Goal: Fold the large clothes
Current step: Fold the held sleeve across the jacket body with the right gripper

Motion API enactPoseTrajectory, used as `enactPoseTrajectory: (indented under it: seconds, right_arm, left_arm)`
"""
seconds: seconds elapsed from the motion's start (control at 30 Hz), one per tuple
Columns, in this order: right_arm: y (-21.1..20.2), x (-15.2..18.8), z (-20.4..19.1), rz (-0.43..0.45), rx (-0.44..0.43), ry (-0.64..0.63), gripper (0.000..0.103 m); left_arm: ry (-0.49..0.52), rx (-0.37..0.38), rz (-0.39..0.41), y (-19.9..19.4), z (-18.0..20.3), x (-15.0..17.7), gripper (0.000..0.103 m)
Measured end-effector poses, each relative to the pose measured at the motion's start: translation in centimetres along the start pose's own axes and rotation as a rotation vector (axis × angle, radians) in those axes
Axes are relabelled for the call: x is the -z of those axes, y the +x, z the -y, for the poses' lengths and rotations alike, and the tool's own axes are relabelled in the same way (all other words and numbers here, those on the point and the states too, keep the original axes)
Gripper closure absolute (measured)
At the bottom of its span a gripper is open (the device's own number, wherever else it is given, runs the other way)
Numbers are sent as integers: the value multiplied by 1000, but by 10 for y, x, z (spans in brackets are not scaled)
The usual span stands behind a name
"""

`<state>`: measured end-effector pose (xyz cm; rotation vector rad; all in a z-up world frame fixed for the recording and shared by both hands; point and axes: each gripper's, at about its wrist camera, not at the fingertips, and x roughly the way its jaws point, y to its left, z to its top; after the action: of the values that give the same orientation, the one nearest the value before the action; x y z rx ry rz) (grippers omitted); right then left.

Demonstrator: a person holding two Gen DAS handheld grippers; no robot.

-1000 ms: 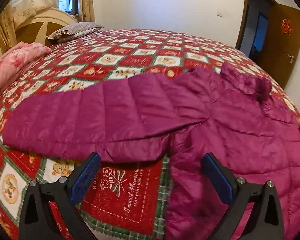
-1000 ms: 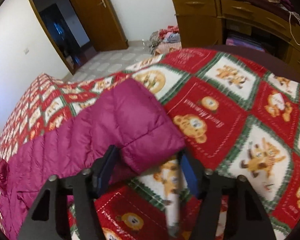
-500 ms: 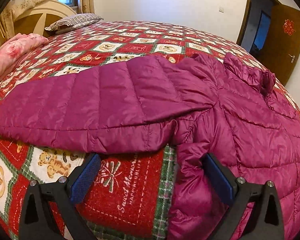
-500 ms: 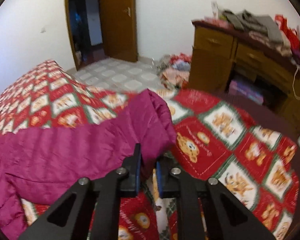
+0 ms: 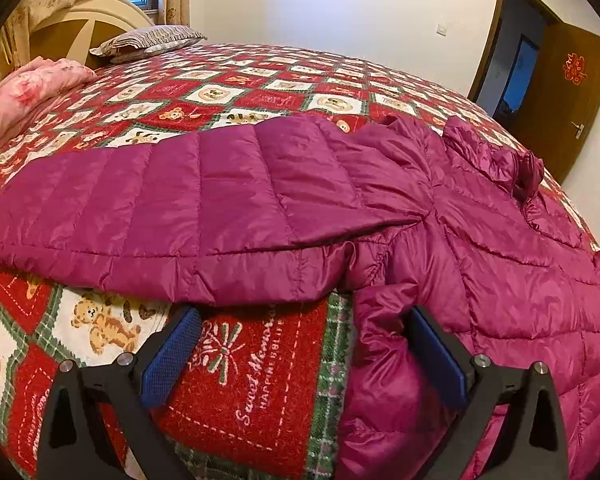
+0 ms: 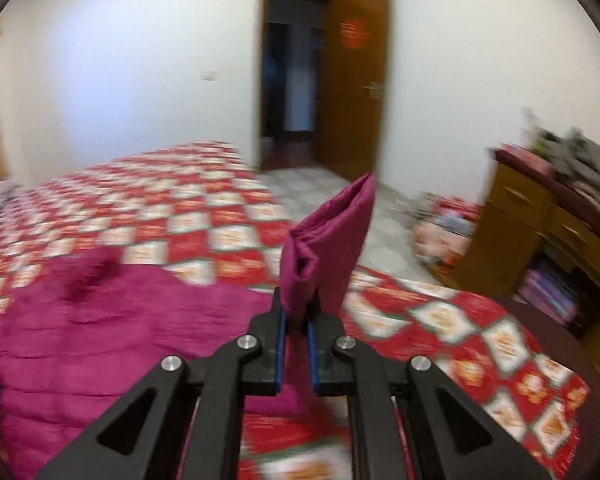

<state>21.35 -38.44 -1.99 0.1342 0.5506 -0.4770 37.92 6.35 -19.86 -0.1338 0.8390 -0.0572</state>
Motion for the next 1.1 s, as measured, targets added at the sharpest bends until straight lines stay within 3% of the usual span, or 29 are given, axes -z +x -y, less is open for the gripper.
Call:
enactPoseTrajectory:
  seconds: [0.2, 0.47, 0.7, 0.83, 0.9, 1.03, 1.1]
  right_arm:
    - [-8, -1, -137, 13, -307, -128, 92]
    - [20, 42, -272, -71, -543, -207, 92]
    - [55, 78, -321, -218, -637, -220, 92]
    - [70, 96, -326, -302, -708, -194, 90]
    - [77, 103, -329, -348, -749, -180, 84]
    - [84, 109, -324, -432, -819, -103, 60]
    - [76, 102, -316, -419, -844, -75, 59]
  left_arm:
    - [-10, 13, 7, 0, -1, 0, 1]
    - [-22, 32, 14, -1, -5, 1, 1]
    - [-41, 62, 31, -2, -9, 2, 1]
    - [-46, 72, 41, -2, -11, 3, 1]
    - [-48, 76, 45, -2, -11, 3, 1]
    - [-50, 78, 47, -2, -11, 3, 1]
    - [-49, 77, 46, -2, -11, 3, 1]
